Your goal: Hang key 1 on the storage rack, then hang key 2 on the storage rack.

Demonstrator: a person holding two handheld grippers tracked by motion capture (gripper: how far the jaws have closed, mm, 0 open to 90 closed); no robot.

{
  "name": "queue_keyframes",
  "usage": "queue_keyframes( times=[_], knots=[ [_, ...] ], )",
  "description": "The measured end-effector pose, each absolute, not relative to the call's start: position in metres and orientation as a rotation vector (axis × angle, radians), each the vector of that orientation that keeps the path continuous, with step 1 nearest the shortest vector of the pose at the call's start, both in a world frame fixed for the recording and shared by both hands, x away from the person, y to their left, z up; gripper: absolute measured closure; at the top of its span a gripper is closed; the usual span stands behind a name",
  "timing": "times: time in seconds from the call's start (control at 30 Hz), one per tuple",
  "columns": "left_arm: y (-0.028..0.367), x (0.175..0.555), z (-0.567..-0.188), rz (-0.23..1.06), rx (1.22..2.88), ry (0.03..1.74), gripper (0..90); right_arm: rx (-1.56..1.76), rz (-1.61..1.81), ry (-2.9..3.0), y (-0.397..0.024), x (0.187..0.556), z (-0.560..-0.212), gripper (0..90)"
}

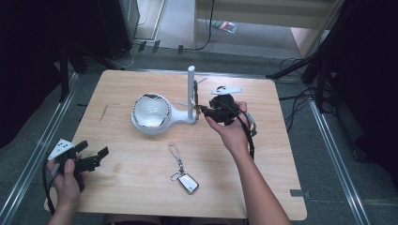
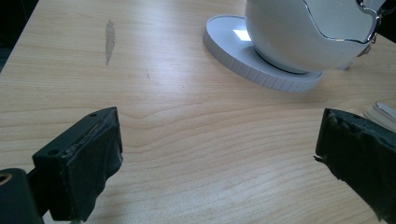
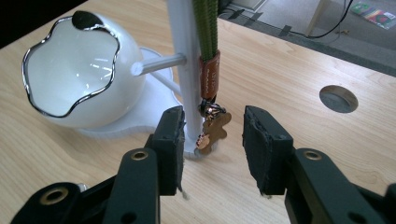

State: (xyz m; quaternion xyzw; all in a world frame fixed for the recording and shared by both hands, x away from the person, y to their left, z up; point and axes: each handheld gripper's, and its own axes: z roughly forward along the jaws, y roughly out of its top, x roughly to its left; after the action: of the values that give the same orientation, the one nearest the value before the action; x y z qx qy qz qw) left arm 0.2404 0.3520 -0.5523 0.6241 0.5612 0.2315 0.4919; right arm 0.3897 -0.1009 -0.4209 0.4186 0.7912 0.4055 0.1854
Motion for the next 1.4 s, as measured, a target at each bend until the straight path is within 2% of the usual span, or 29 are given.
queue_keyframes(
  times=[1.4],
  knots=[
    [0.353, 0.240, -0.552, 0.553, 1.514, 1.362, 1.1, 1.086, 0.740, 2.557, -0.058, 0.362, -0.453, 51.6]
  ],
)
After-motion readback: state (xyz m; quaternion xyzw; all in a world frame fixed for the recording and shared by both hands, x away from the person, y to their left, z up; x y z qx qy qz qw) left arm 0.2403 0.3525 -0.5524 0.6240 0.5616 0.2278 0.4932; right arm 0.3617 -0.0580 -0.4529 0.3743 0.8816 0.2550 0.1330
